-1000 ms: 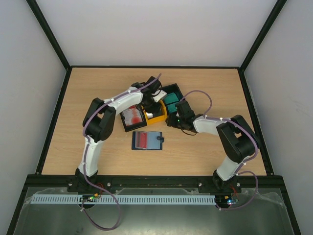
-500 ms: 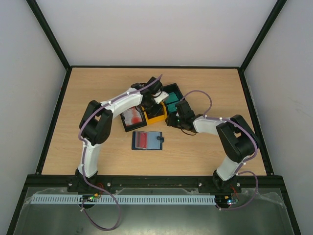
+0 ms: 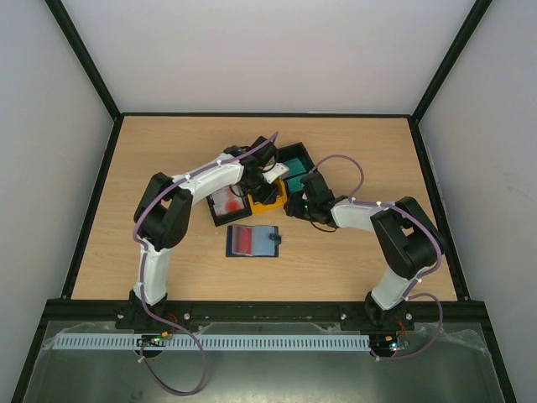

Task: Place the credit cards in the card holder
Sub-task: Pick up the credit card from the storage box.

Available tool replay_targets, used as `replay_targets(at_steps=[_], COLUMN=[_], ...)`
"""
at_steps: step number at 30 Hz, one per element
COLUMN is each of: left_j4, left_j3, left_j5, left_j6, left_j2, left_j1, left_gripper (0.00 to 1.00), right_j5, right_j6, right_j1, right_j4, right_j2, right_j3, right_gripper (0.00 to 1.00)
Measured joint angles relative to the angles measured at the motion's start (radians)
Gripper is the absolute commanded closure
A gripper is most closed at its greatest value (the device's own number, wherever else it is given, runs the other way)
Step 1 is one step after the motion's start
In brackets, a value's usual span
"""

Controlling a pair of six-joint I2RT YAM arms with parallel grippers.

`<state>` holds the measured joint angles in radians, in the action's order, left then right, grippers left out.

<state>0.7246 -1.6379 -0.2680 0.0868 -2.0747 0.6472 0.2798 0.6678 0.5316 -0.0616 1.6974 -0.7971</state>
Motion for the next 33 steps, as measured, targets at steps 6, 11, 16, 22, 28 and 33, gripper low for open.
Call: replay_targets(at_steps=[6, 11, 16, 22, 28, 33], left_j4=[0.000, -0.005, -0.010, -0.014, -0.004, 0.013], left_j3=[-0.001, -0.003, -0.015, -0.016, -0.018, -0.018], left_j5=[-0.016, -0.005, 0.078, 0.097, 0.094, 0.092], left_j6=[0.002, -0.008, -0.024, -0.018, 0.007, 0.023], left_j2=[0.003, 0.021, 0.014, -0.027, -0.039, -0.037], left_j1=[0.000, 0.000, 0.000, 0.005, 0.023, 0.032], left_gripper=[0.56, 0.45, 0.45, 0.46, 0.51, 0.54], right_j5=[0.000, -0.001, -0.001, -0.002, -0.002, -0.002], right_j6=[0.003, 0.003, 0.004, 0.005, 0.006, 0.006], right_j1=[0.000, 0.000, 0.000, 0.000, 0.000, 0.000], right_j4=[0.000, 0.000, 0.000, -0.006, -0.011, -0.011], right_j2=[0.000, 0.000, 0.000, 0.000, 0.001, 0.001], right_j3=[0.000, 0.000, 0.000, 0.003, 0.004, 0.004], right_gripper=[0.46, 0.46, 0.46, 0.46, 0.46, 0.46])
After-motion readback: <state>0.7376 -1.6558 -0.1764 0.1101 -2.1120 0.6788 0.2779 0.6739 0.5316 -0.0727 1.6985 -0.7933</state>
